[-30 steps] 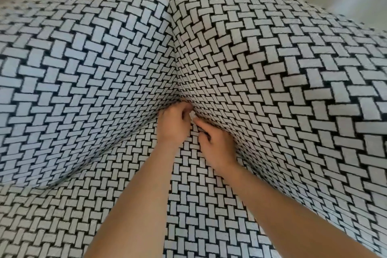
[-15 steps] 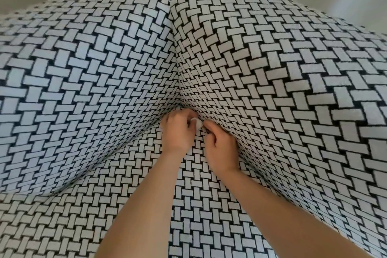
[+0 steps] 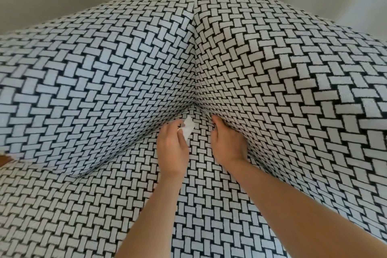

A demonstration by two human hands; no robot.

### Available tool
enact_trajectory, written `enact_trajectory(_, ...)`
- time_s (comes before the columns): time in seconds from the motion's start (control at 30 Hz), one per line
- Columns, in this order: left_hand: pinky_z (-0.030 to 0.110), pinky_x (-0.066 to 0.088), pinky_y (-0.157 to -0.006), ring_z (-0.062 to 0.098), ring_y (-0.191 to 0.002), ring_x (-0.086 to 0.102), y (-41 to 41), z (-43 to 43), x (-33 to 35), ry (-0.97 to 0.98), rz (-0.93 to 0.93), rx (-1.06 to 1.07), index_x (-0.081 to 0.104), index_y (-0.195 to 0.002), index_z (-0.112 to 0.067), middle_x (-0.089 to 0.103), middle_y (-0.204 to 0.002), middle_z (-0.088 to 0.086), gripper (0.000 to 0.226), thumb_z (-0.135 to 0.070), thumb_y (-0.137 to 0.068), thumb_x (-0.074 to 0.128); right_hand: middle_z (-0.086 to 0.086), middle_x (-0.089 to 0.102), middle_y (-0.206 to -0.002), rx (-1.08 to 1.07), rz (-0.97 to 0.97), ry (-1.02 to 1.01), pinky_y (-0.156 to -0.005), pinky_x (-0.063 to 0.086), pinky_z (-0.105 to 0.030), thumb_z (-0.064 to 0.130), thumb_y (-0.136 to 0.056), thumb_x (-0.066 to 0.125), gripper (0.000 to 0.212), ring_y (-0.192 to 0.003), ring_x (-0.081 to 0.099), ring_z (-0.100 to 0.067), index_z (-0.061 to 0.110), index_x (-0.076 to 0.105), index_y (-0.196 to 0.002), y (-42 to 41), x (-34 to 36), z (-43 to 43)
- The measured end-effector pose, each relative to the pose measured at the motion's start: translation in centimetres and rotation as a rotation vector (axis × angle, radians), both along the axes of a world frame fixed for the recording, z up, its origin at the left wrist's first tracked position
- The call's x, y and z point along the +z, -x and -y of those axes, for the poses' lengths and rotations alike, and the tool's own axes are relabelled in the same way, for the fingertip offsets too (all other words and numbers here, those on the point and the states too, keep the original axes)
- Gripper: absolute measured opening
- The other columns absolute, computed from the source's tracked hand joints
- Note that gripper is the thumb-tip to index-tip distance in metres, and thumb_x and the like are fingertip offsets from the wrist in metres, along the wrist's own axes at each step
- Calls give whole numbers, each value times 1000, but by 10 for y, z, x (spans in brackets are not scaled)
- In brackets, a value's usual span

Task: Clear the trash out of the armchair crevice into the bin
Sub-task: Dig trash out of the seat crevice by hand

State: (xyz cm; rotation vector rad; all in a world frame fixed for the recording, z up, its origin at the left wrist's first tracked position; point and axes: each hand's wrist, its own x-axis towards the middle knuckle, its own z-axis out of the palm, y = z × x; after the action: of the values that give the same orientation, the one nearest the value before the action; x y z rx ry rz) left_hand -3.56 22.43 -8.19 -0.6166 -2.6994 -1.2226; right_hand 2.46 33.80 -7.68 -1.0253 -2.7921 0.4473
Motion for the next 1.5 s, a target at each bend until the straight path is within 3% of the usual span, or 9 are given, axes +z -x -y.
enact_trajectory(0.07, 26, 41, -90, 15, -98, 53, -1, 0, 1, 70, -22, 8, 55, -120, -11, 60, -105, 3, 29, -6, -92, 49, -1, 61, -90, 34, -17, -44, -44, 39, -24, 30, -98, 30, 40, -57, 54, -18, 27, 31, -138, -1, 2, 3)
enact_trajectory(0.17, 33, 39, -97, 18, -104, 52, 0, -2, 2, 265, -72, -23, 50, -128, -17, 58, -109, 1, 40, -8, -89, 51, 0, 46, -126, 49, -16, -68, -50, 42, -27, 31, -98, 31, 41, -73, 61, -20, 22, 31, -138, -1, 4, 6)
enact_trajectory(0.37, 32, 33, -102, 17, -113, 45, 4, -2, -1, 393, -60, -30, 47, -131, -23, 54, -119, -2, 41, -16, -91, 44, -7, 64, -88, -71, 149, 23, -59, 44, -29, 37, -99, 18, 43, -69, 54, -22, 18, 50, -120, 23, 6, 1)
enact_trajectory(0.53, 32, 32, -103, 17, -115, 45, 4, -1, -2, 368, -63, -32, 47, -131, -23, 54, -120, -2, 40, -15, -91, 44, -9, 59, -117, -92, 337, 272, -74, 39, -31, 46, -97, 14, 51, -101, 54, -28, 22, 43, -130, 42, 9, -15)
enact_trajectory(0.63, 32, 31, -102, 18, -115, 46, 5, 0, -2, 343, -49, -31, 49, -130, -21, 56, -119, 0, 40, -13, -91, 45, -8, 56, -123, -123, 332, 467, -87, 45, -33, 51, -95, 20, 54, -104, 53, -26, 21, 43, -134, 50, 9, -22)
enact_trajectory(0.87, 32, 32, -103, 19, -113, 46, 0, 6, -2, 322, -11, -57, 51, -128, -17, 56, -117, 0, 37, -12, -92, 46, -2, 60, -78, -273, 158, 423, -58, 40, -24, 37, -96, 34, 38, -69, 55, -20, 13, 63, -101, 52, 1, -17)
enact_trajectory(1.2, 34, 41, -92, 17, -99, 53, 0, 3, -5, 326, -76, -36, 54, -116, -19, 60, -103, -3, 29, -25, -92, 40, -6, 67, -83, -350, -62, 234, -58, 39, -24, 22, -98, 35, 33, -66, 54, -20, 11, 65, -90, 51, -7, -4)
enact_trajectory(1.4, 32, 44, -75, 15, -82, 53, 0, -1, -8, 375, -202, -4, 54, -105, -21, 59, -89, -5, 28, -43, -92, 41, -8, 61, -73, -184, -269, 193, -53, 36, -26, 24, -100, 32, 30, -62, 52, -22, 7, 55, -88, 34, -4, 3)
enact_trajectory(1.5, 31, 43, -74, 14, -81, 52, 2, -3, -9, 404, -182, 10, 54, -101, -20, 59, -88, -6, 24, -39, -93, 41, 0, 53, -69, -37, -223, 152, -45, 30, -21, 25, -100, 30, 25, -60, 50, -17, 11, 49, -93, 15, -3, 8)
